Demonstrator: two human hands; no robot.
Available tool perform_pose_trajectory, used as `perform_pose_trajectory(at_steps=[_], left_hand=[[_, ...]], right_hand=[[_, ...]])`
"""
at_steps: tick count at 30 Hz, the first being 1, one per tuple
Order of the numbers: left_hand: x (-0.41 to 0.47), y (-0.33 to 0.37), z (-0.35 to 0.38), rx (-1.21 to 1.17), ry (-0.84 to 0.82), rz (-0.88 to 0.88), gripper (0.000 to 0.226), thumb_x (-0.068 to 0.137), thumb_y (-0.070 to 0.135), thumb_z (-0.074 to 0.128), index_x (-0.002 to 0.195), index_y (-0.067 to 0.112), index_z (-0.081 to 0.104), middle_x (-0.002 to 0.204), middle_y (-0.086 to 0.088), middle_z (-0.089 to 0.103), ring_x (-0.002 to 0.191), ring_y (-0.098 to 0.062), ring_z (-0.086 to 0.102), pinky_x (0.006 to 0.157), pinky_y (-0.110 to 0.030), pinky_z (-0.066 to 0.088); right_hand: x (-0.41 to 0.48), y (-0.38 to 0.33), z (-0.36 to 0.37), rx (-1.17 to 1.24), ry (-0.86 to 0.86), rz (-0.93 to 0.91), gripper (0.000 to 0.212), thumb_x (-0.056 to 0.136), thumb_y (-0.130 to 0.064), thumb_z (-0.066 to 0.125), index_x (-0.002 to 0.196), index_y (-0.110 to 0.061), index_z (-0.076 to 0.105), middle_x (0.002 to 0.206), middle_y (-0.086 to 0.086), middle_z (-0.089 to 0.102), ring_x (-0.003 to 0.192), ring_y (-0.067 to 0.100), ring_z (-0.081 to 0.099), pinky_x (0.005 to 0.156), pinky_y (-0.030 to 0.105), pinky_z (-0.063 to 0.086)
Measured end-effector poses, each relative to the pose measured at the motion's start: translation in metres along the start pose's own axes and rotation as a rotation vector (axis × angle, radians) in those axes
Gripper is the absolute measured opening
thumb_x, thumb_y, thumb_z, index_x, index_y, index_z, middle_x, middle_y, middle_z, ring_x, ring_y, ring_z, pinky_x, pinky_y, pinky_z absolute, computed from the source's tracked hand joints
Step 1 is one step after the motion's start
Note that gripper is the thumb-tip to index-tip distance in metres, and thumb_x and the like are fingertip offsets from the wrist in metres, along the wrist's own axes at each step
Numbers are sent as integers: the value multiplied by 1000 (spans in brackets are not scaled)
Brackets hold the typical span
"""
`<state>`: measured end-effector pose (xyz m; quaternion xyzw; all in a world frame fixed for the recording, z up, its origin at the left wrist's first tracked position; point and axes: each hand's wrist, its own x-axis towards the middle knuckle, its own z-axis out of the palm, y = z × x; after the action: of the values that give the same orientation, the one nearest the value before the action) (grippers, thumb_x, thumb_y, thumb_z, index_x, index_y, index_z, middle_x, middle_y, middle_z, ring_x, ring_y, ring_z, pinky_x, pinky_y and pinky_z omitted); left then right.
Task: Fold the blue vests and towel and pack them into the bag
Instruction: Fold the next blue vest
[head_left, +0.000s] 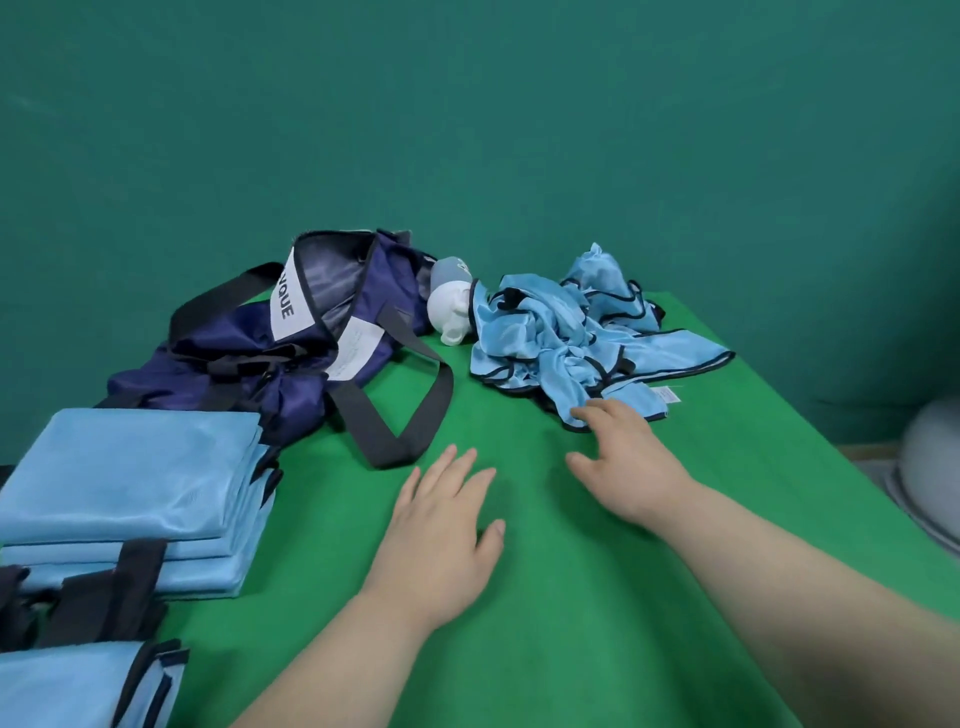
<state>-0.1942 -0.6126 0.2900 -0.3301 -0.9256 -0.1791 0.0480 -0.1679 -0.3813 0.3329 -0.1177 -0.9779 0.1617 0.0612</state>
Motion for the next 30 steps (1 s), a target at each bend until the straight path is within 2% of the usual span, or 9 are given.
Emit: perform_pose_trajectory(at_steps=[3, 7, 13, 17, 23, 27, 30], left_hand=[[-1, -4, 6, -54, 66, -27, 56, 93, 49, 38, 145, 28, 44, 159, 8, 30, 151, -11, 12, 125, -38, 10], [-2, -7, 5, -115, 98, -52, 57, 89, 49, 36, 142, 29, 45, 157, 11, 31, 149, -7, 13, 124, -34, 10], [29, -12, 6, -111, 202, -32, 50, 87, 44, 46, 132, 24, 56, 151, 2, 42, 145, -18, 29, 120, -38, 22], [52, -18, 13, -131, 235, -29, 44, 87, 37, 50, 126, 21, 60, 148, -2, 46, 145, -20, 32, 119, -37, 24], [53, -24, 23, -149, 313, -28, 33, 83, 32, 53, 113, 23, 63, 134, 1, 54, 140, -19, 37, 117, -36, 24], [55, -27, 27, -144, 317, -17, 29, 83, 34, 50, 108, 26, 62, 128, 5, 54, 138, -17, 38, 118, -37, 26], [56, -29, 29, -156, 340, -4, 31, 82, 37, 44, 104, 26, 62, 124, 7, 55, 134, -17, 41, 116, -32, 26]], right_hand=[[18, 4, 3, -26, 19, -1, 62, 94, -33, 58, 150, -16, 40, 155, 4, 34, 145, 21, 27, 120, 35, 22], [36, -1, 8, -32, 71, -21, 58, 93, -33, 57, 147, -15, 45, 150, 4, 41, 142, 22, 31, 119, 36, 25], [72, -9, -1, -52, 160, -51, 56, 94, -33, 56, 146, -14, 46, 150, 5, 40, 141, 24, 31, 118, 39, 26], [105, -10, -21, -53, 260, -13, 54, 94, -32, 56, 143, -13, 47, 143, 8, 47, 135, 27, 37, 112, 42, 33], [152, -6, -43, -105, 286, 96, 56, 94, -36, 55, 144, -14, 45, 142, 9, 49, 131, 31, 41, 104, 47, 41], [173, -7, -41, -146, 217, 131, 49, 94, -40, 56, 136, -15, 53, 134, 11, 50, 123, 32, 47, 96, 44, 46], [180, -5, -39, -141, 245, 131, 26, 94, -29, 54, 112, -13, 63, 109, 9, 62, 96, 31, 58, 70, 35, 49]])
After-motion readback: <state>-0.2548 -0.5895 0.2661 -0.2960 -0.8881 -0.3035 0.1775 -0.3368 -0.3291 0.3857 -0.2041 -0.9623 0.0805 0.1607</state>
